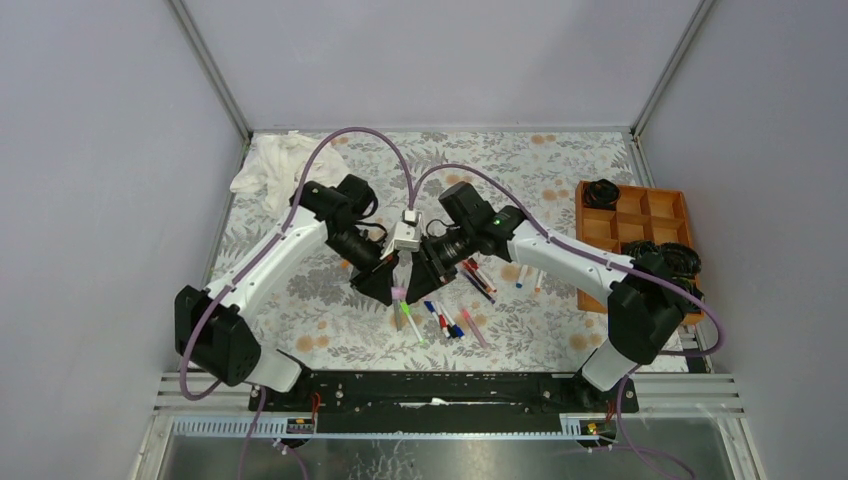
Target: Open the pen caps
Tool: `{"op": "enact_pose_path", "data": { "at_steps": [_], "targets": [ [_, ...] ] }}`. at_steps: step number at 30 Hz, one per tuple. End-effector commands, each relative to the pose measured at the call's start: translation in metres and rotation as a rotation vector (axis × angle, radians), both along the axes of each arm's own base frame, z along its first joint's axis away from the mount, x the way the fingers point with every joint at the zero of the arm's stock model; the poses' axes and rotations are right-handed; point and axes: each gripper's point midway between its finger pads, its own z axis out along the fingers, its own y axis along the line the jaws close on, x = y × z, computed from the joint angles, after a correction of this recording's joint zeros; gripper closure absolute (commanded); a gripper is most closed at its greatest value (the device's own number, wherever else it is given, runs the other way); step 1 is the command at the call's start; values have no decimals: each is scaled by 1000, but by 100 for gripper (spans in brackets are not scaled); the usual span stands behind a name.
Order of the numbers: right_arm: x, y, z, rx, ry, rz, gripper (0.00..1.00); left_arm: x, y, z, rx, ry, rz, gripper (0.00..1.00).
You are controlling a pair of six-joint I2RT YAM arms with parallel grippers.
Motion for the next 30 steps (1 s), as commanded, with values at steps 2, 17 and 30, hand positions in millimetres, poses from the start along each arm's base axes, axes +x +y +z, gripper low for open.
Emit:
{"op": "enact_pose_path", "data": {
  "at_steps": [2, 17, 30],
  "targets": [
    [2, 12, -5, -1, -83, -15, 61, -6, -13, 19, -95, 73, -18, 100],
    [4, -3, -8, 0, -180, -122, 100, 4, -2, 16, -38, 97, 37, 100],
    [-5, -54, 1, -21, -365, -253, 100, 20, 82, -33, 288, -112, 67, 100]
  ]
}}
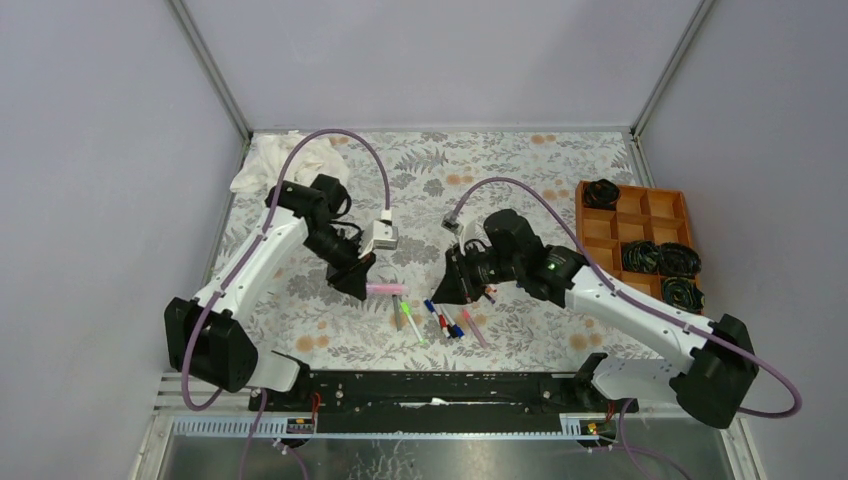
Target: Open the pen caps
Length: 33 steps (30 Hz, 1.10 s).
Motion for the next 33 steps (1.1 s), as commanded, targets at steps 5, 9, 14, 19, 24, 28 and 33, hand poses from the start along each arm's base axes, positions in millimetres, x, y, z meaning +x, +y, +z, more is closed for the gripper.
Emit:
{"op": "enact_pose_path", "data": {
  "at_steps": [5, 9, 14, 19, 24, 28, 33],
  "targets": [
    [-10, -10, 4, -19, 14, 8, 99, 6, 35, -22, 206, -77, -40, 100],
    [5, 2, 25, 52, 12, -49, 42, -3, 11, -12, 129, -66, -85, 100],
    [22, 9, 31, 137, 324, -43, 20, -6, -6, 3, 93, -127, -130, 100],
    [8, 21, 35, 194, 484, 106, 10, -6, -18, 17, 78, -204, -175, 100],
    [-3, 32, 39, 244, 535, 203, 10, -12, -30, 23, 48, -284, -221, 100],
    [-11, 42, 41, 292, 575, 258, 14, -14, -39, 28, 35, -318, -243, 100],
    [-19, 52, 34, 300, 642, 296, 23, -12, -43, 34, 21, -345, -247, 100]
  ]
}}
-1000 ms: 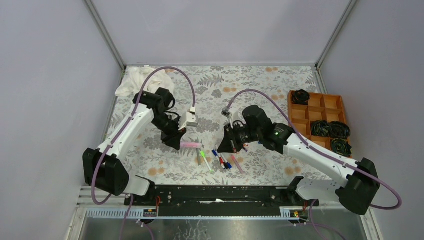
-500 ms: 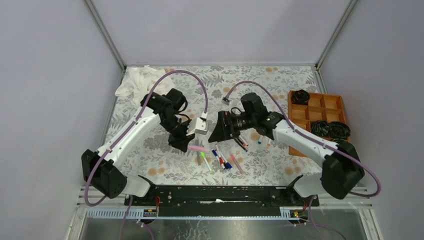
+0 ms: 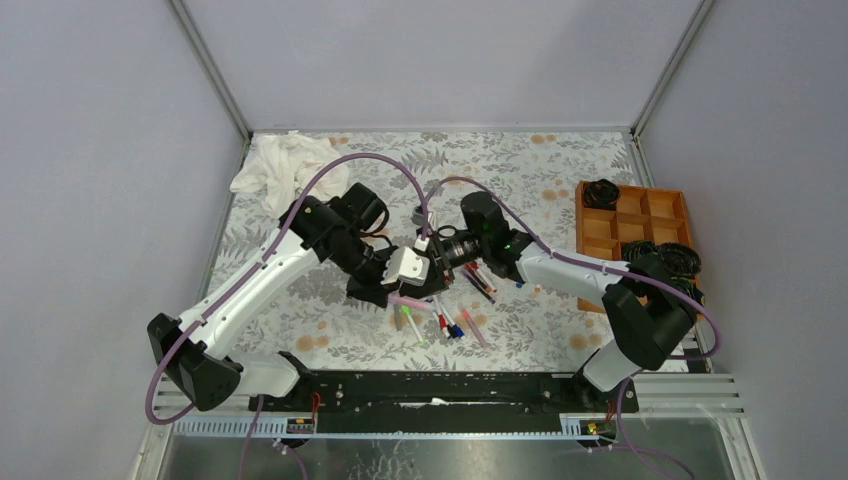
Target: Open the pen caps
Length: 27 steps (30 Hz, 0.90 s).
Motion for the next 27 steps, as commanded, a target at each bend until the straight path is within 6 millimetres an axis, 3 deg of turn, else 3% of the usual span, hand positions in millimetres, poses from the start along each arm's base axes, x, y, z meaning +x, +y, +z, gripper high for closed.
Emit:
{"op": "enact_pose_path", "data": {
  "at_steps": [1, 5, 13, 15, 18, 23, 27],
  "targets": [
    [-13, 7, 12, 83, 43, 82, 25, 13, -9, 13, -41, -84, 11, 100],
    [-17, 10, 14, 101, 89, 98, 33, 15, -9, 17, -57, -112, 16, 100],
    [-15, 15, 18, 120, 142, 108, 62, 15, -11, 18, -68, -126, 8, 100],
    [-15, 16, 17, 118, 148, 112, 74, 14, -11, 18, -71, -131, 4, 100],
    [-15, 15, 14, 101, 166, 111, 100, 14, -10, 17, -68, -148, -9, 100],
    [-16, 5, -7, 10, 176, 86, 100, 22, 6, 9, -5, -219, -11, 100],
    [-17, -28, -24, -112, 127, 16, 100, 45, 51, 5, 67, -307, 30, 100]
  ]
}}
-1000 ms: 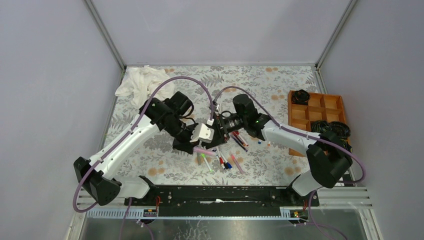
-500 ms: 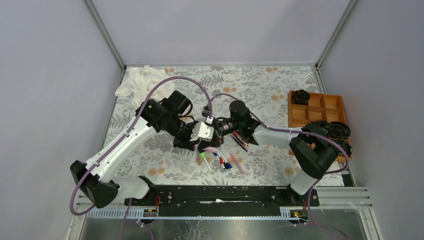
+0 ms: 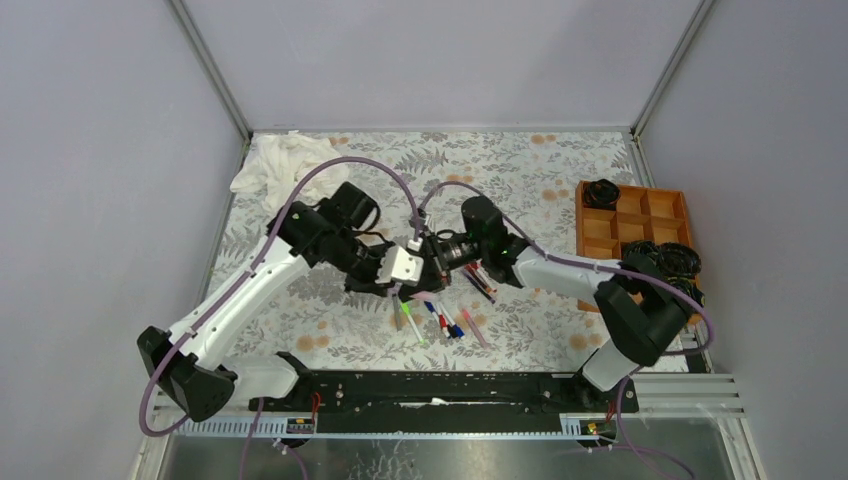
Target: Open the pen caps
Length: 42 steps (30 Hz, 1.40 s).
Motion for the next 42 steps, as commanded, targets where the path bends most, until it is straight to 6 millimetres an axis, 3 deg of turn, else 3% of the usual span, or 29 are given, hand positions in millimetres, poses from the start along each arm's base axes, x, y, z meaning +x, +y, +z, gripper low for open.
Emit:
{"op": "enact_pose_path", "data": {
  "at_steps": [1, 3, 7, 13, 15, 18, 23, 26, 30, 35, 42],
  "targets": [
    [-13, -43, -20, -164, -2, -25, 100, 41, 65, 2, 101, -193, 75, 100],
    [-15, -45, -20, -166, 4, -42, 100, 55, 70, 4, 87, -200, 110, 100],
    [-26, -57, -31, -222, 12, -38, 100, 48, 56, 10, 65, -127, 99, 100],
    [-17, -50, -6, -122, -55, -93, 100, 47, 49, 1, 46, -134, 127, 100],
    [0, -52, -19, -214, -153, -146, 100, 53, 52, -13, 72, -99, 187, 100],
    [39, -75, -54, -486, -273, -283, 100, 74, 61, -40, 92, -65, 302, 100],
    [102, -131, -90, -789, -402, -587, 100, 119, 87, -98, 123, -5, 503, 100],
    [129, -167, -99, -920, -459, -755, 100, 140, 102, -132, 162, 22, 604, 100],
    [157, -214, -114, -1090, -498, -946, 100, 154, 112, -167, 207, 36, 671, 100],
    [179, -241, -128, -1217, -530, -1042, 100, 167, 114, -185, 209, 35, 727, 99],
    [201, -259, -152, -1346, -532, -1089, 100, 173, 112, -179, 189, 36, 764, 70]
  ]
}}
